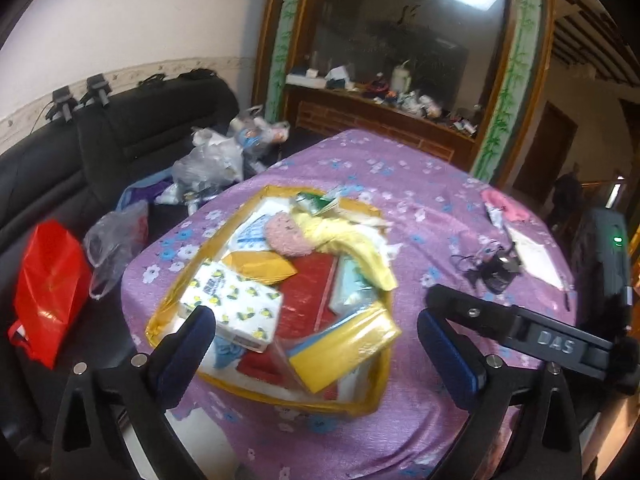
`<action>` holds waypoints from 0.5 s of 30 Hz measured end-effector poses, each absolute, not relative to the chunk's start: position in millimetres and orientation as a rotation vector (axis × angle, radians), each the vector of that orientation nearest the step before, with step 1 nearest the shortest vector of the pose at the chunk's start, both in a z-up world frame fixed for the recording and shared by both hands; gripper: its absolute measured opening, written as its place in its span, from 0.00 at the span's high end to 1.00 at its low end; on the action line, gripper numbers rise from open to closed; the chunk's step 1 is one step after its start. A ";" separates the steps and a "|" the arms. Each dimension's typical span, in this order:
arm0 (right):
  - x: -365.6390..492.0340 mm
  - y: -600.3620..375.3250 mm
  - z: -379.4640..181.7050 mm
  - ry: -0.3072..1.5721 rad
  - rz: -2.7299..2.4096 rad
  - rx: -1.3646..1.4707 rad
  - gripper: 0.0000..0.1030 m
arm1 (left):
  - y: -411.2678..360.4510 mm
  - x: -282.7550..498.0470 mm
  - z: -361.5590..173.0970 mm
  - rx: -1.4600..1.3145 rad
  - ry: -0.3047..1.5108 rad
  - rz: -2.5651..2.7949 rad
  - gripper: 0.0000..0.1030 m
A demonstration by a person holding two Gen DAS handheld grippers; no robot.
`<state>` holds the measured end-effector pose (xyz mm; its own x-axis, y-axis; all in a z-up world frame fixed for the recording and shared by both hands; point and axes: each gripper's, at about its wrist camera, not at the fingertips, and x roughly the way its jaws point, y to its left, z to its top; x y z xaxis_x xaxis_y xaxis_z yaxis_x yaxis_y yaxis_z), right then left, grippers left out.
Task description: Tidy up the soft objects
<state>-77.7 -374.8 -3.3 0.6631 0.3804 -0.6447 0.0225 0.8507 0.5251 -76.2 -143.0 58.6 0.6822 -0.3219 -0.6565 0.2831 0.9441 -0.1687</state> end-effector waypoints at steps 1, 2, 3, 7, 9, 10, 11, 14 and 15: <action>-75.9 -374.3 -4.7 0.834 0.214 0.530 0.26 | -143.5 -73.8 57.0 -0.049 0.759 -0.328 0.01; -75.3 -374.5 -5.2 0.835 0.215 0.530 0.26 | -142.2 -69.0 53.9 -0.050 0.776 -0.320 0.01; -74.3 -374.4 -6.0 0.837 0.216 0.529 0.26 | -140.7 -66.6 52.5 -0.058 0.783 -0.315 0.01; -69.8 -372.5 -9.0 0.841 0.213 0.524 0.26 | -136.5 -60.9 50.4 -0.051 0.770 -0.282 0.01; -67.1 -370.6 -10.8 0.843 0.210 0.520 0.26 | -137.8 -60.3 51.5 -0.028 0.761 -0.280 0.01; -66.8 -368.8 -10.8 0.840 0.210 0.514 0.26 | -137.9 -60.7 52.0 -0.018 0.754 -0.276 0.01; -67.0 -367.1 -10.6 0.837 0.209 0.506 0.26 | -138.5 -60.2 52.6 -0.009 0.747 -0.273 0.01; -66.1 -362.6 -9.0 0.834 0.212 0.485 0.26 | -140.6 -58.3 51.9 0.009 0.759 -0.261 0.01; -65.9 -361.4 -8.5 0.833 0.211 0.479 0.26 | -140.6 -57.6 51.4 0.009 0.766 -0.258 0.01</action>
<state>-65.9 -361.4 -8.5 0.6597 0.3622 -0.6585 0.0057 0.8738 0.4863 -57.6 -140.6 51.4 0.6907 -0.2278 -0.6863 0.2346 0.9683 -0.0853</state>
